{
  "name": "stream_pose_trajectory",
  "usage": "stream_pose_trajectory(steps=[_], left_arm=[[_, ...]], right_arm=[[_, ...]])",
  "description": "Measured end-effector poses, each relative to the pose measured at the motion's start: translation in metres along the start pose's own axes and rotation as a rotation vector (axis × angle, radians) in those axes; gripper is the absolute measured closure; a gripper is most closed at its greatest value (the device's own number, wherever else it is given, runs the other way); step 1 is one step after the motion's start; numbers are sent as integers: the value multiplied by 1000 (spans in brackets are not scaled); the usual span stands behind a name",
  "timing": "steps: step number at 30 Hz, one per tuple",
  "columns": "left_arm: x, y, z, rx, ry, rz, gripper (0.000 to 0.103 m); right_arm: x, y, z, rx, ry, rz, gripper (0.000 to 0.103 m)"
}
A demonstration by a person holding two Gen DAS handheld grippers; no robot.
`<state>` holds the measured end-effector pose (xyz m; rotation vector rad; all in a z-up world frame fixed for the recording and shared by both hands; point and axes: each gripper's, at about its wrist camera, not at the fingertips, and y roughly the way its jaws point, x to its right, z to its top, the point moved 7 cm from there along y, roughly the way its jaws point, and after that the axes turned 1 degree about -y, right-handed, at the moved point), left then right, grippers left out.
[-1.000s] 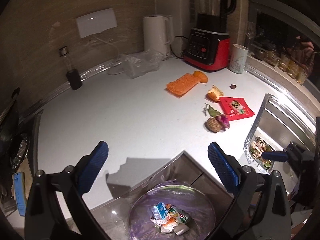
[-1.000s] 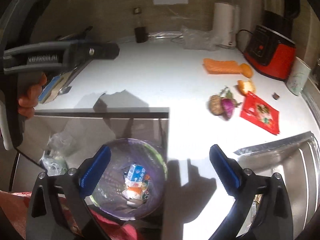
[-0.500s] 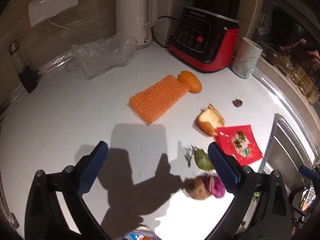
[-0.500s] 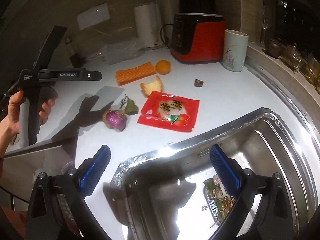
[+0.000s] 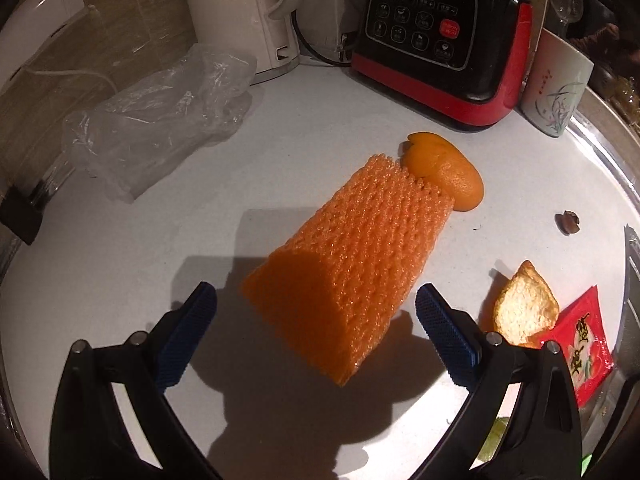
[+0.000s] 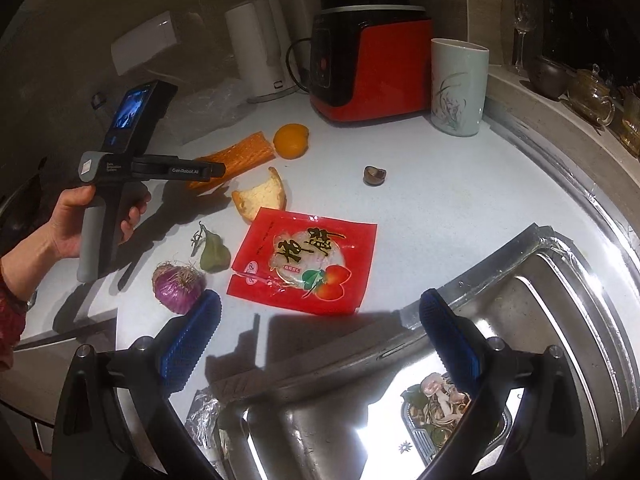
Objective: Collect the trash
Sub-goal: 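Grasp the orange foam net with the left tool while the right tool grasps the bread crust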
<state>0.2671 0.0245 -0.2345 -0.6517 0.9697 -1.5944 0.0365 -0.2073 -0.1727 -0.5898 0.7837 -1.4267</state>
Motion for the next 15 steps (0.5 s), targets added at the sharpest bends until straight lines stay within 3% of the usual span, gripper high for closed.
stream_pose_trajectory(steps=[4,6,10,12,15], left_arm=[[3,3,2,18,25,46,13],[8,6,1,5,49,49,31],[12,8,-2,1,69,58,50],[13,8,-2,-4,74,51,83],[14,2,1,28,81,45,93]], right_arm=[[1,5,1,-7,10,4,4],[2,7,1,-10,14,6,4],[6,10,-1,-13,29,8,4],[8,12,-2,-17,35,7,4],[11,16,-3,-22,44,5,4]])
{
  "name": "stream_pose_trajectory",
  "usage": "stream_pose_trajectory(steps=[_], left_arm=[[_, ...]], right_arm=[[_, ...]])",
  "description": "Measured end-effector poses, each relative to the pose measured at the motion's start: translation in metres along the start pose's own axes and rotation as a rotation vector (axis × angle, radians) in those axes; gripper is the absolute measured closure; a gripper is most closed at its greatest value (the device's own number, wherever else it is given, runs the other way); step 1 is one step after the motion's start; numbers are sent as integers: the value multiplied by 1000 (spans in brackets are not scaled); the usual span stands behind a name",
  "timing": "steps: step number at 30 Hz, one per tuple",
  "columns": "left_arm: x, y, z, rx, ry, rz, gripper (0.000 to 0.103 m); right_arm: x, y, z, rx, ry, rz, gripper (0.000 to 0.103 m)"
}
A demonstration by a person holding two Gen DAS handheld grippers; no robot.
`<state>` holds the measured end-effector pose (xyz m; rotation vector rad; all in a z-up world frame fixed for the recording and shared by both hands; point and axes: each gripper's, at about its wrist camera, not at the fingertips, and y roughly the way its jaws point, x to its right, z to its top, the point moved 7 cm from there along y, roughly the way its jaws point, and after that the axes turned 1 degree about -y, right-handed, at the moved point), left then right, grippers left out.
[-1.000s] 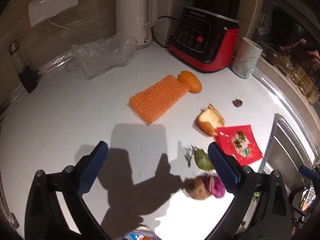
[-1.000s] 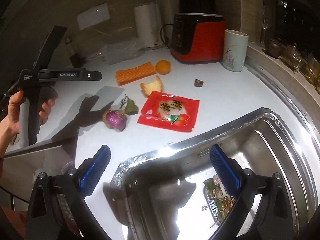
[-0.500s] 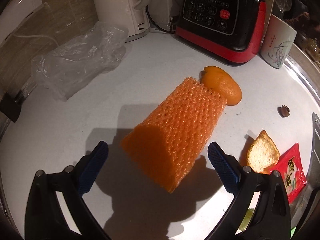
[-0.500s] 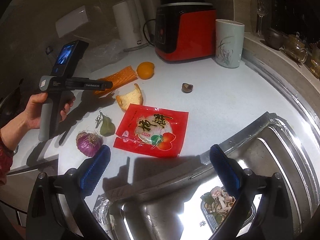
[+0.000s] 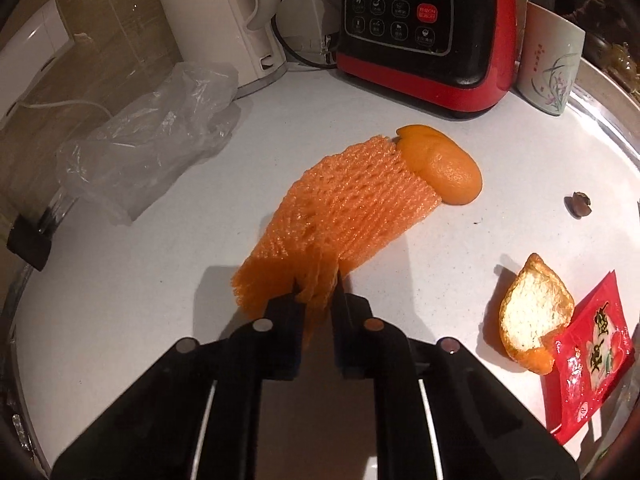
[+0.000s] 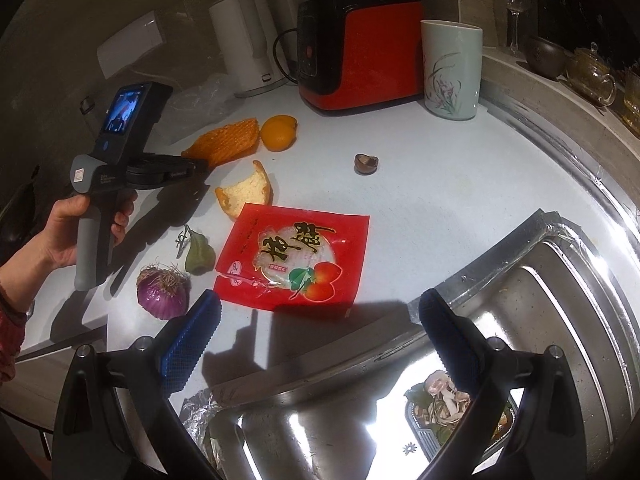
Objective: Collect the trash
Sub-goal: 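Grasp the orange foam net with the left tool while the right tool grasps the bread crust, then carry the foam net and bread crust over the bin and open both tools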
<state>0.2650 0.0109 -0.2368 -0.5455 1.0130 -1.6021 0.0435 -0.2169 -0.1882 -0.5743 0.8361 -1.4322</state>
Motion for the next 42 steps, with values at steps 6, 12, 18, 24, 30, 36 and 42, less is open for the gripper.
stream_pose_trajectory(steps=[6,12,18,24,30,36,42], left_arm=[[-8,-19,6,51,-19,-43,95],[-19,-42,8,88,-69,-117,95],[-30,-54,2,106,-102,-162,95],[-38,-74,-5,137,-106,-184,95],[-49,-96,-9,173,-143,-197,95],[-59,-130,-10,222,-175,-179,95],[-68,-177,-27,273,-198,-162,95]], right_arm=[[2,9,4,4,19,31,4],[-25,34,46,34,-90,121,13],[-40,98,92,-39,-123,198,41],[-55,141,92,-140,-156,224,87],[-64,131,99,-104,-154,238,95],[-75,104,130,2,-149,247,95],[-92,55,145,88,-146,287,95]])
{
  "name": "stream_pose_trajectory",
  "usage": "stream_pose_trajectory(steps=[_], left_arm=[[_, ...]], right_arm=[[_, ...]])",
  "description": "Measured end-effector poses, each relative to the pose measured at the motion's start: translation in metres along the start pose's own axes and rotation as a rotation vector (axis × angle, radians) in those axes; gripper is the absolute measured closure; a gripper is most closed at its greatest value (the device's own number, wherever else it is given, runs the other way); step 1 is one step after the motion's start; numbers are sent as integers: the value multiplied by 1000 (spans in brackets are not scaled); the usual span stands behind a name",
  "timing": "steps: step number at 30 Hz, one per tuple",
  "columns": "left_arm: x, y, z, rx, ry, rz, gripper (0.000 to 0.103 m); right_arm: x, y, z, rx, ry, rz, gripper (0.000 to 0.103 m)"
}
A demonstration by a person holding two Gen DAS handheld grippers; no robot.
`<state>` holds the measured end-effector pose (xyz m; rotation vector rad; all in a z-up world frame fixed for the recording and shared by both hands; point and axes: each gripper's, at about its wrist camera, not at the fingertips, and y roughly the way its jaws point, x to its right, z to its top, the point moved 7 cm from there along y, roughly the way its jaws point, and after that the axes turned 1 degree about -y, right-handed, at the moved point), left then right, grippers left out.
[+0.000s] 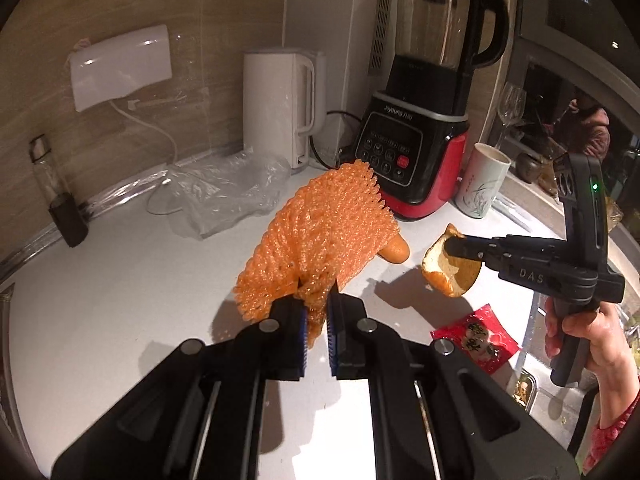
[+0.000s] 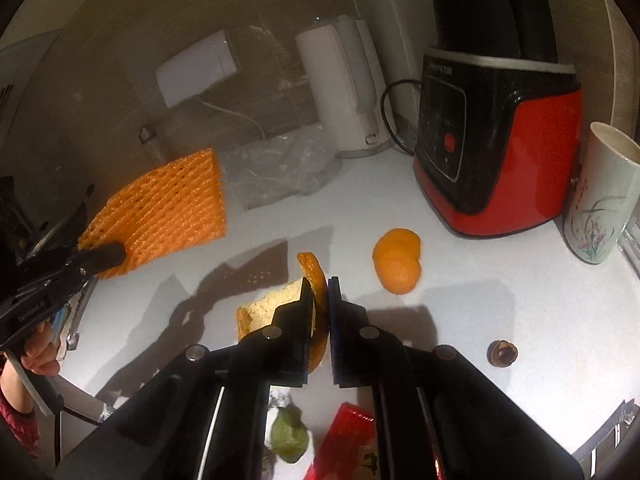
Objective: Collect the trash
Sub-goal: 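Carry the foam net and bread crust over the bin and open both tools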
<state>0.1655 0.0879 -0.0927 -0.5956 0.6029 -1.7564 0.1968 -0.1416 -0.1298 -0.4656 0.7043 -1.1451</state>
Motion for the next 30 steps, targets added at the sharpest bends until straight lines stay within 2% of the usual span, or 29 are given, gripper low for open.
stream_pose_trajectory(steps=[3,7,16,25,30], left_arm=[[-1,-30,-14,12,-7,10,95],[1,-67,-43,4,-11,23,95],[13,-138,-144,-49,-34,65,95],[19,-171,-234,-130,-84,93,95],[18,-176,-259,-154,-102,107,95]], right_arm=[[-25,-25,-6,17,-30,15,95],[-58,-53,-31,10,-47,42,95],[-127,-101,-118,-75,-87,61,95],[-177,-133,-196,-142,-105,102,95],[-191,-141,-214,-150,-114,115,95]])
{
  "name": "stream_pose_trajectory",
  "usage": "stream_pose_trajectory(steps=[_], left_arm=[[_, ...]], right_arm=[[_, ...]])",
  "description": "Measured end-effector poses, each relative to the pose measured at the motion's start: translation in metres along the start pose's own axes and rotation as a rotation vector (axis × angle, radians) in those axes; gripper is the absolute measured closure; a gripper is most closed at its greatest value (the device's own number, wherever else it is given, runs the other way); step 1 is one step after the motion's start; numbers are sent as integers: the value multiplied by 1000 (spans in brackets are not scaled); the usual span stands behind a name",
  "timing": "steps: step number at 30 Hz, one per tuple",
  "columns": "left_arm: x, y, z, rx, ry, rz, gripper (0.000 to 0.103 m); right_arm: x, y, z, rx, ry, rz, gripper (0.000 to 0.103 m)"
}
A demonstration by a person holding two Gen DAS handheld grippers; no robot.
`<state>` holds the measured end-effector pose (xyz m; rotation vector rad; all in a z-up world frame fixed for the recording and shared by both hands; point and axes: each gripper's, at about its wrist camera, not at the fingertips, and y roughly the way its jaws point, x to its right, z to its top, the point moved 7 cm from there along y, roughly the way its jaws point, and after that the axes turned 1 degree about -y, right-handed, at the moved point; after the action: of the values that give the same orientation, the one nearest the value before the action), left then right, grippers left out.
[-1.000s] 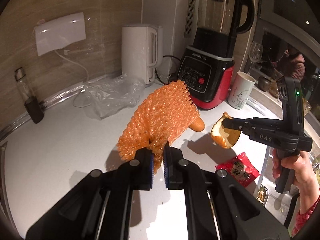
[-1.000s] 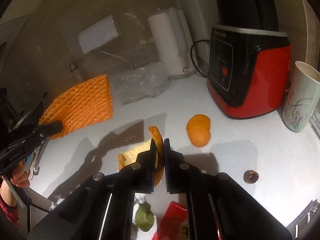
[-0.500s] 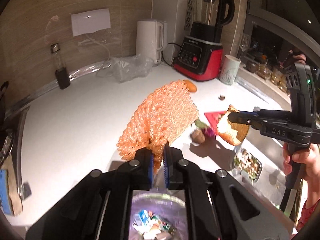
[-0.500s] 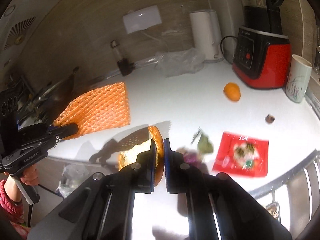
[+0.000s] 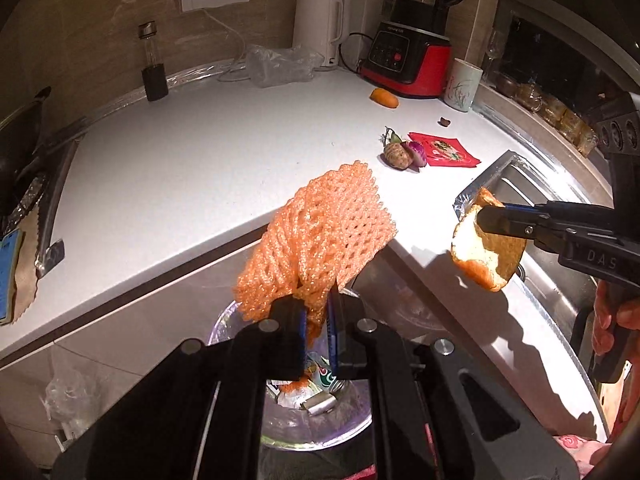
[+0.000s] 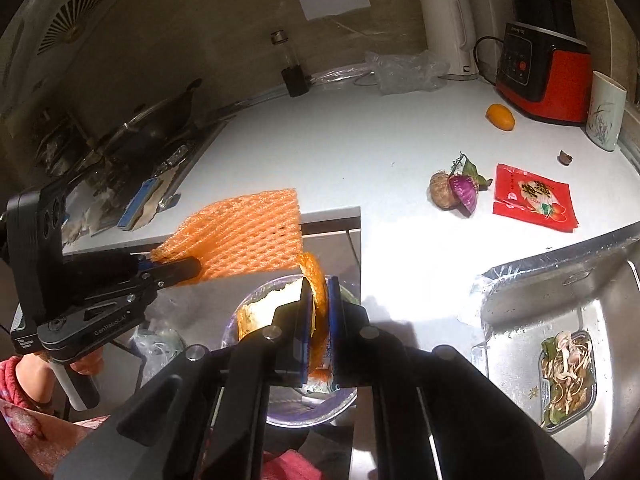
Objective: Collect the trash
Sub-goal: 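Carry the foam net and bread crust over the bin and open both tools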
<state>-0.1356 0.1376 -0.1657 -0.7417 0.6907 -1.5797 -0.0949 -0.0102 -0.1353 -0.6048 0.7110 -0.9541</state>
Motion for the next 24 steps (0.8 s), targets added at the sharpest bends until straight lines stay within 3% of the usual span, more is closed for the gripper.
stream_pose_trajectory(steps=[8,16,17,19,21,24], left_arm=[[-1,20,-25,-50,18,24,95],[-10,95,-99,-250,51,33,94],[-11,104,-108,-282,51,22,92],[-14,122,-126,-345,50,25,79],[-17,135,-139,-380,62,60,56],[-19,144,-147,-408,73,70,55]], right_arm=[[-10,-11,-9,7,-20,-9,95],[-8,-10,-16,-18,-20,-10,95],[-8,-9,-18,-24,-20,-9,95],[-8,-5,-20,-38,-19,-4,95],[-9,-2,-23,-52,-22,-4,95],[-9,5,-26,-70,-25,-5,95]])
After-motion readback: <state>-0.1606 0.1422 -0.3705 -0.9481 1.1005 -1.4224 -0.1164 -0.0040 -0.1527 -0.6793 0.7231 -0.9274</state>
